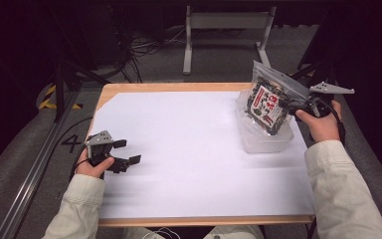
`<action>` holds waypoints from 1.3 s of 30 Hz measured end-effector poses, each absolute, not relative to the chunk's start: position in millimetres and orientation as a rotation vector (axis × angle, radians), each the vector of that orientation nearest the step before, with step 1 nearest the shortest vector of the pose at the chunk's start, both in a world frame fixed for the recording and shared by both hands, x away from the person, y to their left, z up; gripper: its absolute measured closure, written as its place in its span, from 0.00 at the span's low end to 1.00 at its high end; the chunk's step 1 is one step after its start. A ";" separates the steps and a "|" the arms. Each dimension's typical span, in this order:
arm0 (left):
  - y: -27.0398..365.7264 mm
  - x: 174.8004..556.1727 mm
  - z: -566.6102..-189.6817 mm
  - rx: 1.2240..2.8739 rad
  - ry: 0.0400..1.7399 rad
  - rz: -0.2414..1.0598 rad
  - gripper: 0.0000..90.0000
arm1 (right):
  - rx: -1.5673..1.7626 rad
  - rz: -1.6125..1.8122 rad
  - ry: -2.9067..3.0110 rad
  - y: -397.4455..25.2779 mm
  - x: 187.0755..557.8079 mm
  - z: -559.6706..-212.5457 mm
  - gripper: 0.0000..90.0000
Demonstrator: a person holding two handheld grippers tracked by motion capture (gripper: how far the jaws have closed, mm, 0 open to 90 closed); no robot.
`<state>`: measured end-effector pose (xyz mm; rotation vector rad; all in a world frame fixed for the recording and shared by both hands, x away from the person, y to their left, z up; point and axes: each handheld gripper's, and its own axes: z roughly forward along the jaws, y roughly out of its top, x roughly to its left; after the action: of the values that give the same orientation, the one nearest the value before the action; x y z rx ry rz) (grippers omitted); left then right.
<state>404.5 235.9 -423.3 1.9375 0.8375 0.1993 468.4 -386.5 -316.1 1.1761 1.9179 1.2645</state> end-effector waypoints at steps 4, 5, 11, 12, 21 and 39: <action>237.7 404.2 -422.3 1.934 0.831 0.209 0.08 | 1.150 1.283 1.906 -387.4 463.8 -311.0 0.38; 238.2 403.9 -422.2 1.936 0.834 0.205 0.08 | 1.141 1.291 1.902 -387.4 462.5 -309.2 0.37; 238.3 402.6 -421.2 1.941 0.826 0.216 0.08 | 1.081 1.321 1.879 -385.1 453.6 -293.9 0.32; 237.7 401.9 -421.0 1.941 0.828 0.211 0.08 | 1.072 1.325 1.872 -385.0 451.9 -290.3 0.32; 231.8 393.0 -422.6 1.951 0.814 0.225 0.07 | 0.964 1.351 1.813 -380.3 432.1 -255.9 0.30; 233.7 376.5 -420.4 1.913 0.802 0.262 0.06 | 0.700 1.518 1.942 -311.2 382.8 -251.5 0.29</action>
<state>376.5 233.7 -420.4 1.9133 0.8024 0.2619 382.8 -311.2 -251.5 0.7000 1.9415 1.5177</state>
